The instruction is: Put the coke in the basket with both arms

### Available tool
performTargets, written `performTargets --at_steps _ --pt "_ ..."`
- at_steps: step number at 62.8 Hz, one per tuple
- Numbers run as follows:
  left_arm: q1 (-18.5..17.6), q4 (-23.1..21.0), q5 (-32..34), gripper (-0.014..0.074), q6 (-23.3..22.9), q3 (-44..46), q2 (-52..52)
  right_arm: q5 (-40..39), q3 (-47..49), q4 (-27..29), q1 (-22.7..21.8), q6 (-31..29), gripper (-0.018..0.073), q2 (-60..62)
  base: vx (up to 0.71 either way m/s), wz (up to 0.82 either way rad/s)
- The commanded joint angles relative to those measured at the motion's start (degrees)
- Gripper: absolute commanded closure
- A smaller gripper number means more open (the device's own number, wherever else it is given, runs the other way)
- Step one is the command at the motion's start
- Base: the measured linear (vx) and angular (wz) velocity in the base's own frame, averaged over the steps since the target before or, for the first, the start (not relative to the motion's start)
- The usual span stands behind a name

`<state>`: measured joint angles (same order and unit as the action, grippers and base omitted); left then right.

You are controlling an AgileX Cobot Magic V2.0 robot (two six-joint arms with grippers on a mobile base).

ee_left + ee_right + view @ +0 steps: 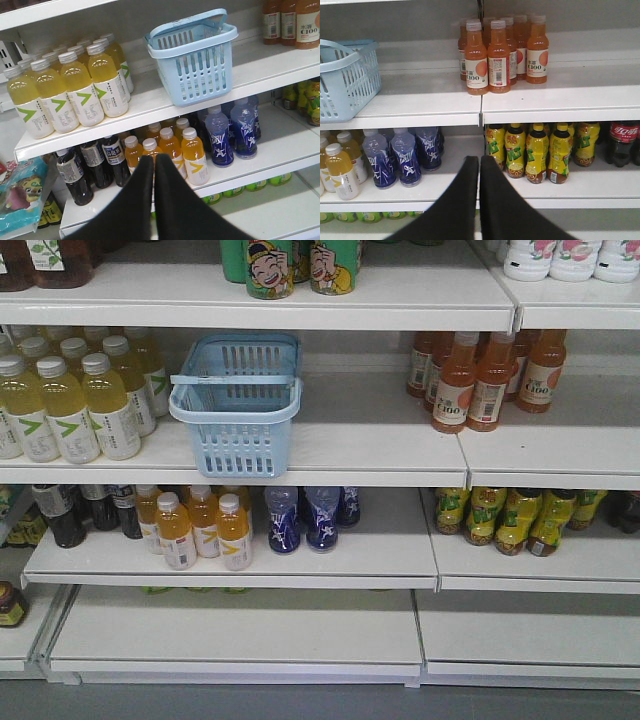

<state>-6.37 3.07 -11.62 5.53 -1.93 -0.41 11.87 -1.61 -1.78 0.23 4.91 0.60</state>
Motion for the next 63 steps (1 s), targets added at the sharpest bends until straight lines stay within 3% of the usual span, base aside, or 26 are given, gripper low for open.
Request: performTargets --at_steps 1,63 --pt "-0.20 -0.63 4.12 0.0603 -0.56 0.05 -1.12 -4.17 -0.52 -0.57 -0.23 -0.47 0.0564 1.01 0.05 0.01" --pt "-0.20 -0.63 4.12 0.0603 -0.56 0.05 -1.12 -4.17 -0.52 -0.57 -0.23 -0.47 0.0564 1.01 0.04 0.01"
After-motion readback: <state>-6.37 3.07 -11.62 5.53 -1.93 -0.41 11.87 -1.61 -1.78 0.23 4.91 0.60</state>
